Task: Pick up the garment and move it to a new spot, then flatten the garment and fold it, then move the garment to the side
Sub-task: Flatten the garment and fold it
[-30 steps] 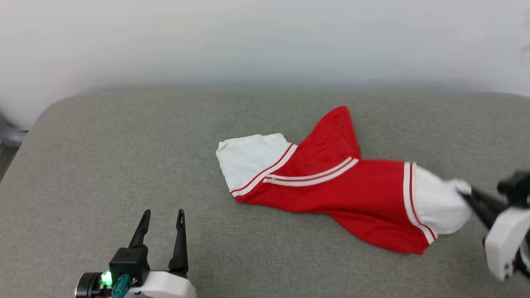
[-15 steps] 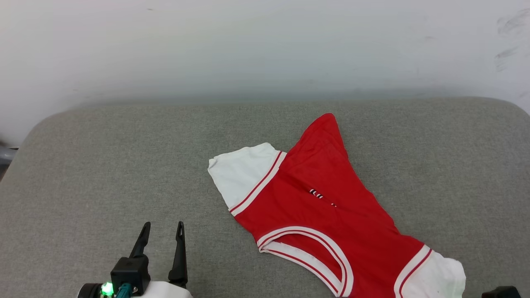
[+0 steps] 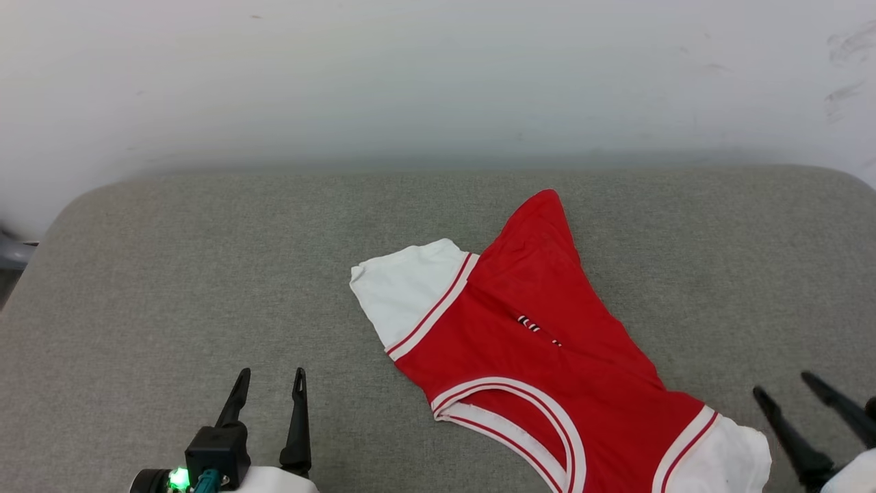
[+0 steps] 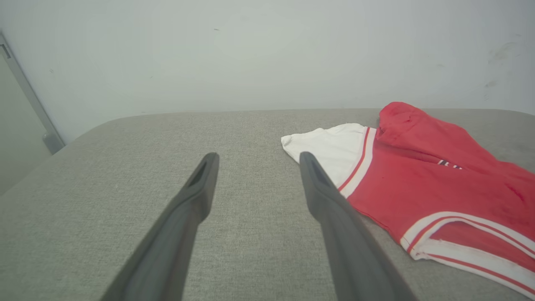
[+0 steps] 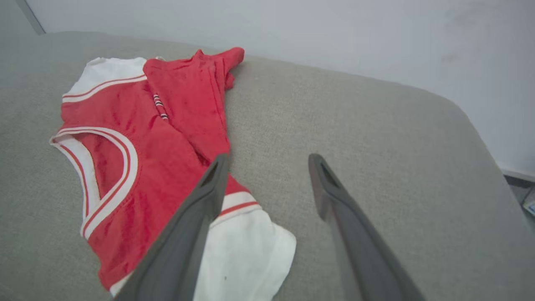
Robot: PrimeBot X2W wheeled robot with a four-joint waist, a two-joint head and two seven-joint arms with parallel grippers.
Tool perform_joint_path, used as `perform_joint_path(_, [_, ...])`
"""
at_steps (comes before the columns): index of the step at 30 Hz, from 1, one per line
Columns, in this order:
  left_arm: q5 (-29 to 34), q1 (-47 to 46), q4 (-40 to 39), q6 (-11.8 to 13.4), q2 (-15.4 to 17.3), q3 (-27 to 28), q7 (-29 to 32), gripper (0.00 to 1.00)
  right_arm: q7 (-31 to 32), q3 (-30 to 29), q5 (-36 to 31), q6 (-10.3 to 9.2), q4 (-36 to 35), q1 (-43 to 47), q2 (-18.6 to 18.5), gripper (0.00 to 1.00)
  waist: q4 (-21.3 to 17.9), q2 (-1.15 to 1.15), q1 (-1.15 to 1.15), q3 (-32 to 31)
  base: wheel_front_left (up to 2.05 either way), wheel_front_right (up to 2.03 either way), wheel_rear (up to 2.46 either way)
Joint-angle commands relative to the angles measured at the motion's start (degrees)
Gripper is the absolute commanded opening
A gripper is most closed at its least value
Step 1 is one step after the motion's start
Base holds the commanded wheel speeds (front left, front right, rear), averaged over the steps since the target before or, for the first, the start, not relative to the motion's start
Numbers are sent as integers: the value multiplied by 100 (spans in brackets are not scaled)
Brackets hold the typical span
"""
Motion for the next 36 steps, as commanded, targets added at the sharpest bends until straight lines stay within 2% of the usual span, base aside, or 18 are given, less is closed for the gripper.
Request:
perform_joint_path(1, [38, 36, -28, 2, -5, 1, -15, 100, 93, -191, -131, -6, -333, -189, -118, 100, 28, 0, 0, 8, 0, 0, 0])
perform_joint_path(5, [64, -40, -74, -13, -5, -11, -15, 100, 449, -400, -282, -6, -930, -562, -380, 100, 98, 0, 0, 86, 0, 0, 0])
perform_joint_path(8, [98, -161, -123, -31, -3, -25, -15, 100, 811, -294, -219, -6, -1204, -995, -540, 100, 179, 0, 0, 231, 0, 0, 0])
perform_joint_path(14, [114, -419, -194, -25, -3, -88, -15, 100, 1754, 707, -17, -7, -1049, -2060, -1130, 100, 399, 0, 0, 605, 0, 0, 0])
perform_joint_path(16, [104, -463, -209, -21, -4, -114, -14, 100, 1932, 904, 64, -7, -960, -2227, -1195, 100, 440, 0, 0, 673, 0, 0, 0])
perform_joint_path(20, [48, -639, -217, -9, -5, -203, -15, 100, 2692, 1710, 450, -7, -517, -2850, -1449, 100, 619, 0, 0, 918, 0, 0, 0])
perform_joint_path(24, [-4, -782, -219, 5, -6, -257, -15, 100, 3443, 2350, 885, -6, -40, -3264, -1531, 100, 769, 0, 0, 1120, 0, 0, 0])
perform_joint_path(26, [-12, -828, -231, 41, -5, -289, -14, 100, 3679, 2569, 1094, -6, 208, -3424, -1460, 100, 822, 0, 0, 1208, 0, 0, 0])
perform_joint_path(31, [-53, -944, -254, 68, -5, -368, -15, 100, 3764, 3083, 1354, -6, 819, -3584, -1298, 100, 956, 0, 0, 1387, 0, 0, 0])
perform_joint_path(36, [-54, -975, -249, 104, -5, -376, -15, 100, 3672, 3715, 1556, -1, 1374, -3350, -1143, 100, 1004, 0, 0, 1435, 0, 0, 0])
